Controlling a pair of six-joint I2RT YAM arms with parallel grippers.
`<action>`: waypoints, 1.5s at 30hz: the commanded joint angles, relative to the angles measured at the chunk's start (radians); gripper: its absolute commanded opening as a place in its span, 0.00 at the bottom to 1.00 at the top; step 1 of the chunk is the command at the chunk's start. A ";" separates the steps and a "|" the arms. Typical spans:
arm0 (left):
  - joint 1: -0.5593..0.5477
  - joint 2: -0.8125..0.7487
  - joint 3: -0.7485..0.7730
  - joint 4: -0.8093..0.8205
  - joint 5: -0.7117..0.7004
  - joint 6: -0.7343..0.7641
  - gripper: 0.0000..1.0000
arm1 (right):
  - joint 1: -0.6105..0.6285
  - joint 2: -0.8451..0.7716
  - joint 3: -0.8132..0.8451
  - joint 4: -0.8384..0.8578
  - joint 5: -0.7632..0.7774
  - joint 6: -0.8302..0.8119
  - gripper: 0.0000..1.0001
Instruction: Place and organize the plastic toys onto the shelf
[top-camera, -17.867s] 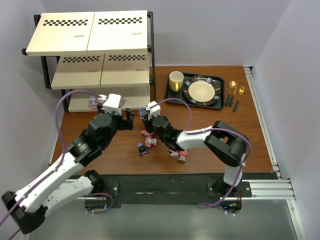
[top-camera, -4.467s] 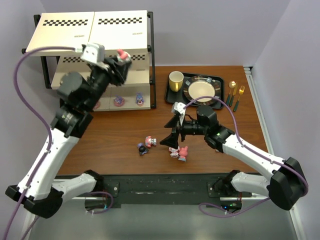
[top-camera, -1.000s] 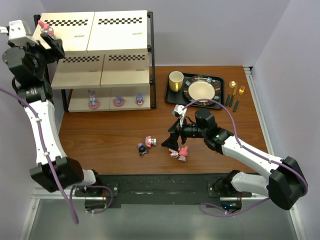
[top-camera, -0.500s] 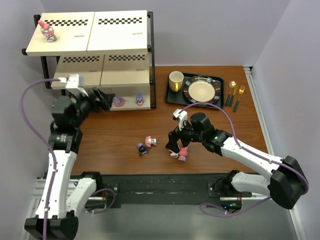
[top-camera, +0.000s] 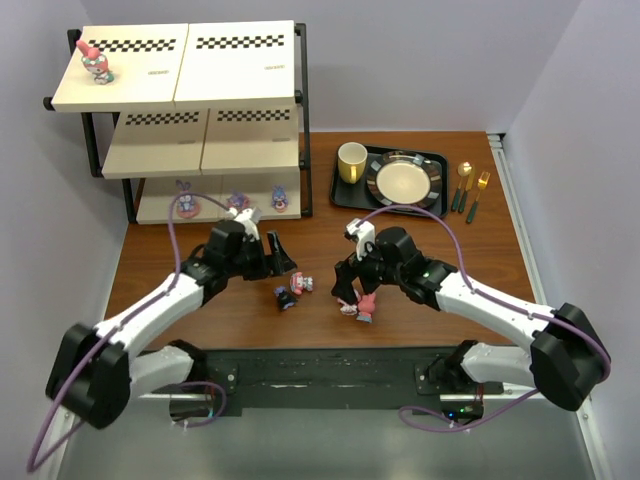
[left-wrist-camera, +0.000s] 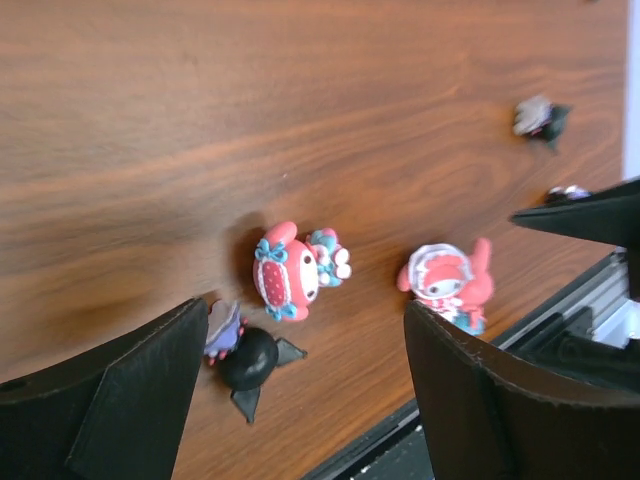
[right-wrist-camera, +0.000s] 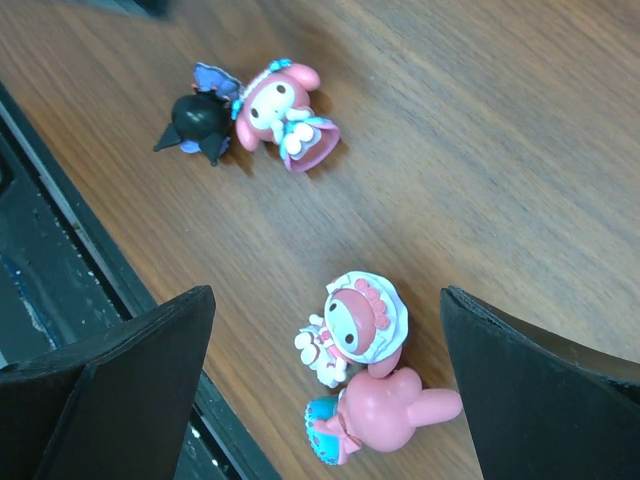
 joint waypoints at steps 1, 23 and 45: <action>-0.046 0.151 0.056 0.151 -0.032 -0.034 0.80 | 0.009 -0.015 -0.023 0.046 0.021 0.025 0.98; -0.158 0.379 0.060 0.259 0.048 -0.051 0.24 | 0.009 0.055 -0.083 0.179 -0.060 0.056 0.98; -0.175 0.132 0.126 0.225 0.204 0.483 0.00 | -0.101 0.184 -0.088 0.515 -0.497 0.197 0.88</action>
